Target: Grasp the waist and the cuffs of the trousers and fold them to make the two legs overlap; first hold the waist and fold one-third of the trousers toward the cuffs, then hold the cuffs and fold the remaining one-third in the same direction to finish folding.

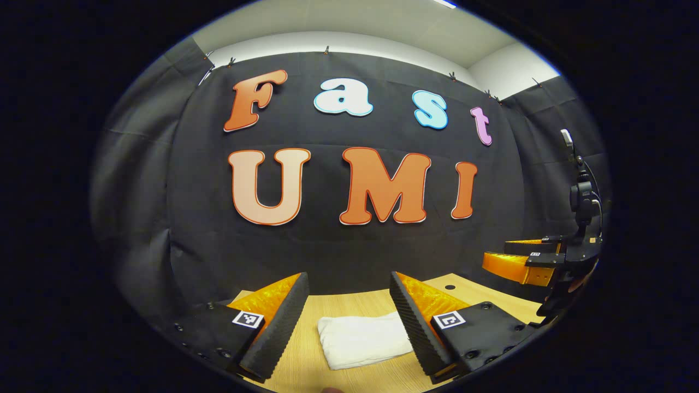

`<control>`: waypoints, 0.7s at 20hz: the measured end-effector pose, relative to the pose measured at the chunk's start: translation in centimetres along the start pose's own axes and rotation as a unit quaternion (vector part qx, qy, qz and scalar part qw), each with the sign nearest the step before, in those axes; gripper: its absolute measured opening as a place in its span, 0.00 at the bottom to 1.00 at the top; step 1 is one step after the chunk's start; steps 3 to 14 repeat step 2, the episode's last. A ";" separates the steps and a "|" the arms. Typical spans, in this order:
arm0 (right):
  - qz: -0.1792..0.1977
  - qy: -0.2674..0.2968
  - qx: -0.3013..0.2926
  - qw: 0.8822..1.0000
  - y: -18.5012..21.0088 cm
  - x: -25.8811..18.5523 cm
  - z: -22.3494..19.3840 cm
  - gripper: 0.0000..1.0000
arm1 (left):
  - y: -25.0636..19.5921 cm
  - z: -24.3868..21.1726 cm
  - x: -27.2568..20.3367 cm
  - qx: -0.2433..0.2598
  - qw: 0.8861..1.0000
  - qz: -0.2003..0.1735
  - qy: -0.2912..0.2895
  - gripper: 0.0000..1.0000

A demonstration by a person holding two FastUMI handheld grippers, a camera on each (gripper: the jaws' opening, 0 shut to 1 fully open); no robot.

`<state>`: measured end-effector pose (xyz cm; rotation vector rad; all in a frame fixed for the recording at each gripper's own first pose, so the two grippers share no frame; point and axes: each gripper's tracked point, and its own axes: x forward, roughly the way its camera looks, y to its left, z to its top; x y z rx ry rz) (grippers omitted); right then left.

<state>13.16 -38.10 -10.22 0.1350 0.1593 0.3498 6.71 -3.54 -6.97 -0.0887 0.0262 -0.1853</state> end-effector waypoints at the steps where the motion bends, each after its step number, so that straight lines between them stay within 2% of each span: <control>1: 0.001 -0.002 -0.004 1.000 0.3 -0.2 0.1 0.98 | 0.0 0.1 0.0 0.001 1.000 0.000 -0.005 0.97; 14: 0.002 -0.005 -0.007 1.000 0.7 -0.3 0.2 0.98 | -0.2 0.5 0.0 0.001 1.000 -0.001 -0.014 0.97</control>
